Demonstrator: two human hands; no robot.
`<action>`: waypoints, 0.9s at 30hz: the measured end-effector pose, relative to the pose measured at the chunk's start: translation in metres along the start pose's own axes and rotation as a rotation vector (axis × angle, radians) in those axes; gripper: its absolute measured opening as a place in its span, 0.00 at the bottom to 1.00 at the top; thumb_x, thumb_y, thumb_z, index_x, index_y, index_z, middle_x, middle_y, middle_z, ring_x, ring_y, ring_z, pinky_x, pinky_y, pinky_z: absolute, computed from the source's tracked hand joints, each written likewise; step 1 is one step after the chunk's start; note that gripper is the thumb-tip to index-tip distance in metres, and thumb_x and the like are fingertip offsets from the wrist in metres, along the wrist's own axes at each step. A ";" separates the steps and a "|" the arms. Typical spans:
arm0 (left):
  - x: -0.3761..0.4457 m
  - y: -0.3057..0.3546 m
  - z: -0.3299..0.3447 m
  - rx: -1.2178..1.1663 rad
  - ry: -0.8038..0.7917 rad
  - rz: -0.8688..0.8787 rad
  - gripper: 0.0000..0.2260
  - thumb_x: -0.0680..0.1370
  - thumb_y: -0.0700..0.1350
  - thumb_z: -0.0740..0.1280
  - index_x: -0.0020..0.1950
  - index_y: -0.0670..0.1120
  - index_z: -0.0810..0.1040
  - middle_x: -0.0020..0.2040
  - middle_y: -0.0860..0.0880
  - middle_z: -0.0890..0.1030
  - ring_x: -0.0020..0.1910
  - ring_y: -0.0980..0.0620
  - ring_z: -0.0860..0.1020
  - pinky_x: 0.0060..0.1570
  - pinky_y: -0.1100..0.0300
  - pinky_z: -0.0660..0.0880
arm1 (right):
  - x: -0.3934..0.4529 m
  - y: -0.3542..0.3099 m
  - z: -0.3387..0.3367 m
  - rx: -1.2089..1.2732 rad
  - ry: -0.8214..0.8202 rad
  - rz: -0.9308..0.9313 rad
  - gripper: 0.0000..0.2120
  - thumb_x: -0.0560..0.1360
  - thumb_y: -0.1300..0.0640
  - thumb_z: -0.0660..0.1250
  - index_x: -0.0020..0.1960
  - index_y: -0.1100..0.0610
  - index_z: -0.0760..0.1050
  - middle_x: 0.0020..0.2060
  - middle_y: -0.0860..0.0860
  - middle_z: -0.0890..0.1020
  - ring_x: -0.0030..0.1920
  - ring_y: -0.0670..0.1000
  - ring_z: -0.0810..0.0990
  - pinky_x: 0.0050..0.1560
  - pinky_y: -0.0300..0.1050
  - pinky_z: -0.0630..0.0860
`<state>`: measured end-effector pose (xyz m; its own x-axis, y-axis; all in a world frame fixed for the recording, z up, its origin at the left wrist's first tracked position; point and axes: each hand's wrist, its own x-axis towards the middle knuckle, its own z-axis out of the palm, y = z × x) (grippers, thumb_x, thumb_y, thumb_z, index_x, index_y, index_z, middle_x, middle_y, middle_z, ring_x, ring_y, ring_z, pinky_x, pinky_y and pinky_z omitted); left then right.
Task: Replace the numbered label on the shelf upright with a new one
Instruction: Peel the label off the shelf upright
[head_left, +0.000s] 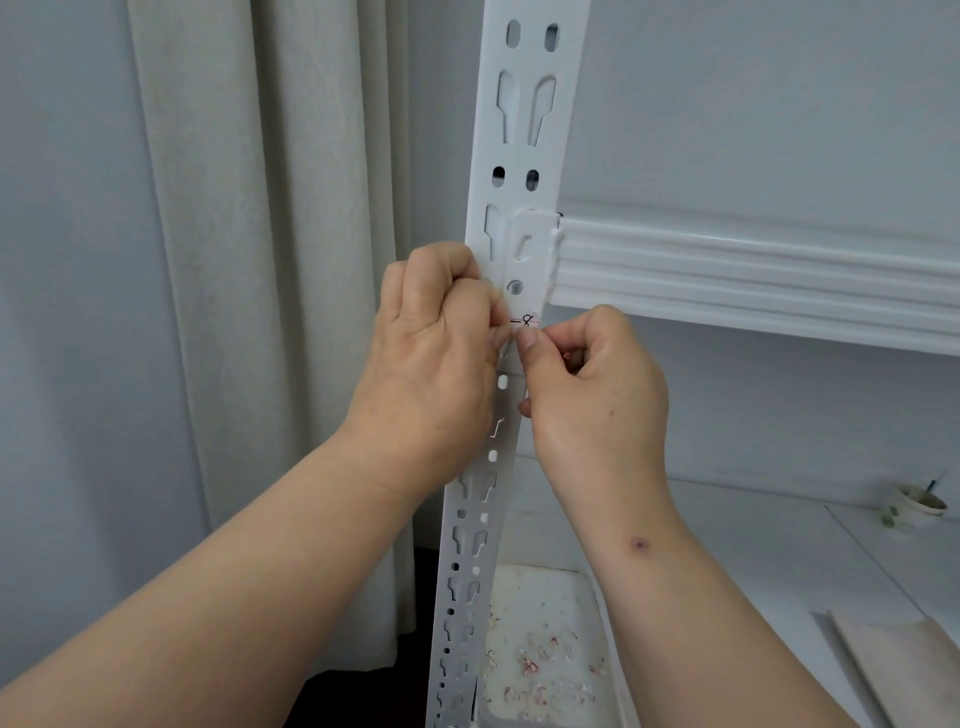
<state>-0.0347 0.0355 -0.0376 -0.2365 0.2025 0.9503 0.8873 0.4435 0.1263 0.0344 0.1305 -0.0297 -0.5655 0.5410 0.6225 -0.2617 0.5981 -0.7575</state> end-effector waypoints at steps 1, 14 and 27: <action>0.000 0.001 0.000 -0.009 -0.002 -0.004 0.05 0.77 0.39 0.62 0.44 0.37 0.74 0.55 0.50 0.64 0.51 0.41 0.70 0.49 0.53 0.72 | 0.000 0.000 0.000 -0.005 0.000 -0.003 0.11 0.75 0.51 0.68 0.36 0.49 0.69 0.32 0.46 0.79 0.35 0.52 0.82 0.38 0.45 0.76; -0.003 0.001 -0.013 -0.056 -0.006 -0.038 0.04 0.75 0.38 0.70 0.49 0.40 0.79 0.50 0.49 0.71 0.48 0.52 0.72 0.50 0.66 0.68 | -0.001 -0.001 -0.002 0.067 -0.035 0.050 0.10 0.75 0.52 0.68 0.37 0.50 0.71 0.33 0.48 0.80 0.36 0.53 0.82 0.37 0.44 0.76; 0.004 -0.002 -0.009 0.119 0.001 0.079 0.04 0.76 0.39 0.66 0.44 0.40 0.79 0.54 0.49 0.66 0.49 0.46 0.66 0.52 0.59 0.66 | -0.001 -0.001 -0.001 0.044 -0.042 0.042 0.09 0.76 0.51 0.67 0.38 0.50 0.71 0.33 0.47 0.79 0.36 0.52 0.82 0.37 0.45 0.76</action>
<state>-0.0334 0.0277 -0.0312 -0.1671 0.2403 0.9562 0.8500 0.5266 0.0162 0.0361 0.1300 -0.0291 -0.6086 0.5394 0.5819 -0.2708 0.5481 -0.7913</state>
